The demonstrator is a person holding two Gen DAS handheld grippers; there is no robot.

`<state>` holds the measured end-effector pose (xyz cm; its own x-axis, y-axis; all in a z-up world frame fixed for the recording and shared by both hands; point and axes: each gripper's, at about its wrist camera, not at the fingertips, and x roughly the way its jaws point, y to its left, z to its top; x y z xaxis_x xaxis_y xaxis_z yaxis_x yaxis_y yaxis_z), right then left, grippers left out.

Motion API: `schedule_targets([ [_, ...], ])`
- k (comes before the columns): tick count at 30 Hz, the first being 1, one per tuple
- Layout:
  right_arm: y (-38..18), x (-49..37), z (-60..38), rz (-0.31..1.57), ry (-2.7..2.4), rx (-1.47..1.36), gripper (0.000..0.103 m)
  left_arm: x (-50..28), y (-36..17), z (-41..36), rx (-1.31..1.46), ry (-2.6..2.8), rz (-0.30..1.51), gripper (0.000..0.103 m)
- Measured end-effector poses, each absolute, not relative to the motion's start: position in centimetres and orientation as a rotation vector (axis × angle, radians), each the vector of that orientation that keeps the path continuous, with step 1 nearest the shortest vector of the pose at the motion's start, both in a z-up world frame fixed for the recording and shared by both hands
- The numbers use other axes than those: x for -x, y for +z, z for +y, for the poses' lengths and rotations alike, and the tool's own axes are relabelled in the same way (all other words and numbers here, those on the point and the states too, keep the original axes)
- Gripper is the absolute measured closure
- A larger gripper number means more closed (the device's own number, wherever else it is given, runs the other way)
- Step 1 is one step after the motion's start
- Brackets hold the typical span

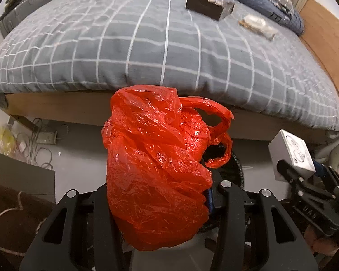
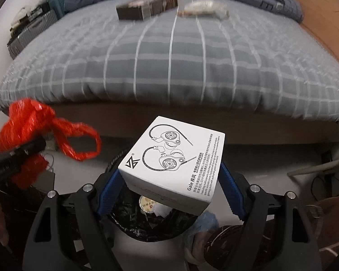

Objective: Collect trash
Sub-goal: 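Lift the red bag and white box and carry both over the bin, then open the right gripper to drop the white earphone box into the bin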

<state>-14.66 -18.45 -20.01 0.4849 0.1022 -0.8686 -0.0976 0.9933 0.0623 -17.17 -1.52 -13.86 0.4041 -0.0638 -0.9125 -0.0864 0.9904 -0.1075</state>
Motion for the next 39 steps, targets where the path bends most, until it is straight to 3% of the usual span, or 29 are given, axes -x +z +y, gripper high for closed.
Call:
schedule_targets([
  [19,-24.4,11.4,-14.9,1.188,0.198,0.007,0.026,15.0,-18.7,-0.4,0.123,0.069,1.275,0.058],
  [25,-24.5,11.3,-14.7,1.169,0.147,0.040,0.008,15.3,-18.5,-0.1,0.133,0.081,1.281,0.058],
  [39,-22.4,12.3,-21.7,1.109,0.017,-0.032,0.008,14.3,-19.7,-5.7,0.092,0.001,1.307,0.058],
])
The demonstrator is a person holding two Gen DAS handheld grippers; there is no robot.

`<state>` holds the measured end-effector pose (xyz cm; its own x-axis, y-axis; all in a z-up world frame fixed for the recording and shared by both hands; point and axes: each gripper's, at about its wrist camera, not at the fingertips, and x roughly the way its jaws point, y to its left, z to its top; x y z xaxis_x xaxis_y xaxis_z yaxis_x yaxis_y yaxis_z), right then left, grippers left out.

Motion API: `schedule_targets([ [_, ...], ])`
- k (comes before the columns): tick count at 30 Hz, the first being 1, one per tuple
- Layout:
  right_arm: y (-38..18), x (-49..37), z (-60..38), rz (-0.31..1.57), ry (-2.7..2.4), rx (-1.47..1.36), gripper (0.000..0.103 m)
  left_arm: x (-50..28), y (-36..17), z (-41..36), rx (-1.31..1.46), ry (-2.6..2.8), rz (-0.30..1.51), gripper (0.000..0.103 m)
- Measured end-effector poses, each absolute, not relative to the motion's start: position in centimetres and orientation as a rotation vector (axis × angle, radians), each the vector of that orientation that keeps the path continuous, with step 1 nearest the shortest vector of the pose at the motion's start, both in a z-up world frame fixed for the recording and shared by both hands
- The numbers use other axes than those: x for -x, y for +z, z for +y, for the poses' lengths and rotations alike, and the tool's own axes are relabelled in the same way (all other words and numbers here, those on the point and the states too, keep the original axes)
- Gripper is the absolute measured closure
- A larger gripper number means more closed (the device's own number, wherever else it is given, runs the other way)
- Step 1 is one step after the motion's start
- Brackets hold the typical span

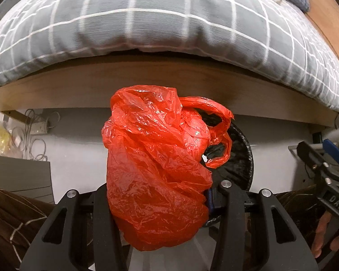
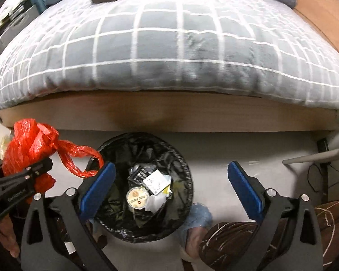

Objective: Collect trash
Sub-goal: 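Open the right gripper to drop the white earphone box into the bin, then open the left gripper to drop the red plastic bag into the bin, then move both tools back toward the cookie box and mask packet on the bed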

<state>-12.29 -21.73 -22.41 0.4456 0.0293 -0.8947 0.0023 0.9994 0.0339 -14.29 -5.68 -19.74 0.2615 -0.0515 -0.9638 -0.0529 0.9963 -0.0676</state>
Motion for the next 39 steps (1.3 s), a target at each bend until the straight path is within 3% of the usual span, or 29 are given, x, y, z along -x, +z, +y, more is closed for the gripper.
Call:
schedule_targets([
  [17,-23.6,13.0,-27.8,1.153,-0.091,-0.151,0.008,13.3,-21.9,-12.2,0.053,-0.099,1.329,0.053],
  [27,-22.8,12.8,-27.2,1.116,-0.089,-0.143,0.008,13.3,-21.6,-10.7,0.038,-0.071,1.276,0.018],
  [39,-20.2,12.4,-24.9,1.034,-0.069,-0.121,0.008,14.0,-17.8,-7.7,0.040,-0.036,1.184,0.007],
])
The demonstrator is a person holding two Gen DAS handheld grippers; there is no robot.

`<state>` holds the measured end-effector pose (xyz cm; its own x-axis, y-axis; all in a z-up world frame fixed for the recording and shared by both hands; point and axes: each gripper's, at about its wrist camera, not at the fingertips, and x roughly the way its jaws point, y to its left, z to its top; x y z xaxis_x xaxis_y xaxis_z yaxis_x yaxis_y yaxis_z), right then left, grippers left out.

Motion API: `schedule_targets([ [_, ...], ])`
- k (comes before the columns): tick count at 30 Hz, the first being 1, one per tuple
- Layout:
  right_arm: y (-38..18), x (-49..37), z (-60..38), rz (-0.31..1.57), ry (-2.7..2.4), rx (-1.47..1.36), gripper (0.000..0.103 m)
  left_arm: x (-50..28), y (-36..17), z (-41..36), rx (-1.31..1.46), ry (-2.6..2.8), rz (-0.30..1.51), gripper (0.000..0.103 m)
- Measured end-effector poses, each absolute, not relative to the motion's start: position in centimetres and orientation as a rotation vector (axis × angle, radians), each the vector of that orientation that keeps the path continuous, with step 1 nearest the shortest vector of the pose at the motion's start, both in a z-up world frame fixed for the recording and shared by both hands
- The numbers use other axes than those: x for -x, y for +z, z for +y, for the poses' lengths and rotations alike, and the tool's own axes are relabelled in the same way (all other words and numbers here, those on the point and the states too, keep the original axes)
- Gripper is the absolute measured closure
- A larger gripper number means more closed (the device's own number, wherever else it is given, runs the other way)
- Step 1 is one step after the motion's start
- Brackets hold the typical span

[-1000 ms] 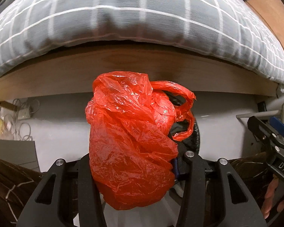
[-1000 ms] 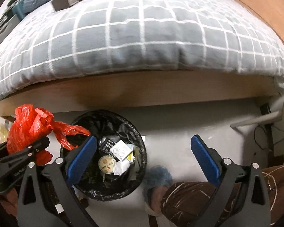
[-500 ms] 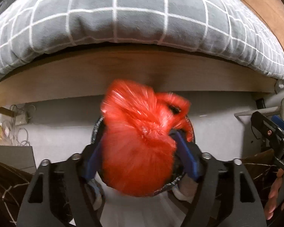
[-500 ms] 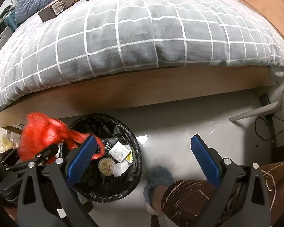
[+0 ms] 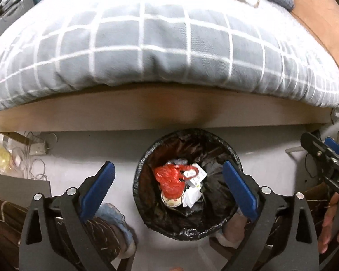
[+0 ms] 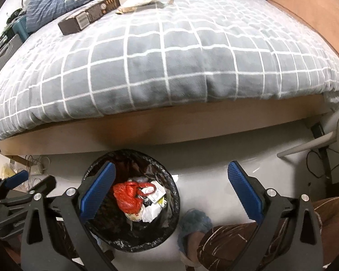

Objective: Collect trash
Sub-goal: 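Move both tools back toward the cookie box and mask packet on the bed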

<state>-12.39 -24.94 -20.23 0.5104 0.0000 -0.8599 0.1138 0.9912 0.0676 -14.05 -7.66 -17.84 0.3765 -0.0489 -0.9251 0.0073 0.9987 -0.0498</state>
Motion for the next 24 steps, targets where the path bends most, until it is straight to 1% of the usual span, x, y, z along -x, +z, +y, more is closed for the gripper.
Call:
schedule_targets([
  [11,-14.1,12.2,-21.2,0.826,-0.022,0.010,0.008,13.4,-10.5,-6.2,0.030,-0.053,1.007,0.006],
  [17,-11.1,11.0,-21.3,0.757,-0.041,0.045,0.008,11.8,-7.0,-4.7,0.071,-0.057,0.944,0.006],
  [24,-6.9,7.5,-22.5,0.678,-0.024,0.032,0.008,9.3,-3.8,-3.1,0.105,-0.028,0.879,0.006],
])
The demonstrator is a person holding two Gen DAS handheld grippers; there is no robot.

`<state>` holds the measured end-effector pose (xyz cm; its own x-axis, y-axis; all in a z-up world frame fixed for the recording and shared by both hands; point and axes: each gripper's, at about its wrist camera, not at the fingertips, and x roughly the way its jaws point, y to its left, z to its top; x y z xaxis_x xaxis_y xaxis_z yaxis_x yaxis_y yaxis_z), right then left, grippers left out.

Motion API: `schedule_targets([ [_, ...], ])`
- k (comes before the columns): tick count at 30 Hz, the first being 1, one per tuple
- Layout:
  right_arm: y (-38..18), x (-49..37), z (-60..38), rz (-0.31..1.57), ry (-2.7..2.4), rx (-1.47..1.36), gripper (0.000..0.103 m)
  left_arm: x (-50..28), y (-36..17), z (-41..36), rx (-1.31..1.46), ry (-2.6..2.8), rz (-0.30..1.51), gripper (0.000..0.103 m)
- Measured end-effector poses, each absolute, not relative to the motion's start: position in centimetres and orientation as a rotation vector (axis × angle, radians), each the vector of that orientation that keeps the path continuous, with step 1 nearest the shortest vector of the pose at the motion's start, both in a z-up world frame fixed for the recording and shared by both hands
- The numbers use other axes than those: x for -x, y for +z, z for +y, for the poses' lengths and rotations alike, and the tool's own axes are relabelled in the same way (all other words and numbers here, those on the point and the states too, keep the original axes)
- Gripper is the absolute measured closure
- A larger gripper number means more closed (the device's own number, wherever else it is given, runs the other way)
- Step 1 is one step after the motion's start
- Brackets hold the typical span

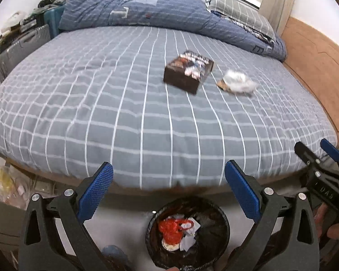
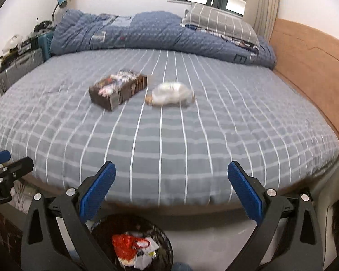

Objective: Collect trash
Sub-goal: 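Move both tools back toward the cookie box and mask packet on the bed, then grasp the brown cookie box with the left gripper while the right gripper grasps the white mask packet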

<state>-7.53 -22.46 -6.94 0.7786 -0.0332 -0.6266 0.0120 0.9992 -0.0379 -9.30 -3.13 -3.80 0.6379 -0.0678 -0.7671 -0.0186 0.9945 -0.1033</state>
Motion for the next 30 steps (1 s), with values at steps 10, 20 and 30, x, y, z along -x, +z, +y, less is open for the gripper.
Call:
schedule_targets([
  [10,-2.7,-0.2,-22.9,0.622,-0.032,0.087,0.008,2.1,1.0,-3.2,0.115,-0.052,0.803,0.006],
  [20,-2.1,-9.8,-23.7,0.621,-0.026,0.057,0.008,-6.8,0.2,-2.2,0.137,-0.070,0.822,0.006],
  [30,-6.6,-16.8,-23.4,0.696,-0.001,0.033,0.008,-14.7,-3.5,-5.9,0.017,-0.154,0.906,0.006],
])
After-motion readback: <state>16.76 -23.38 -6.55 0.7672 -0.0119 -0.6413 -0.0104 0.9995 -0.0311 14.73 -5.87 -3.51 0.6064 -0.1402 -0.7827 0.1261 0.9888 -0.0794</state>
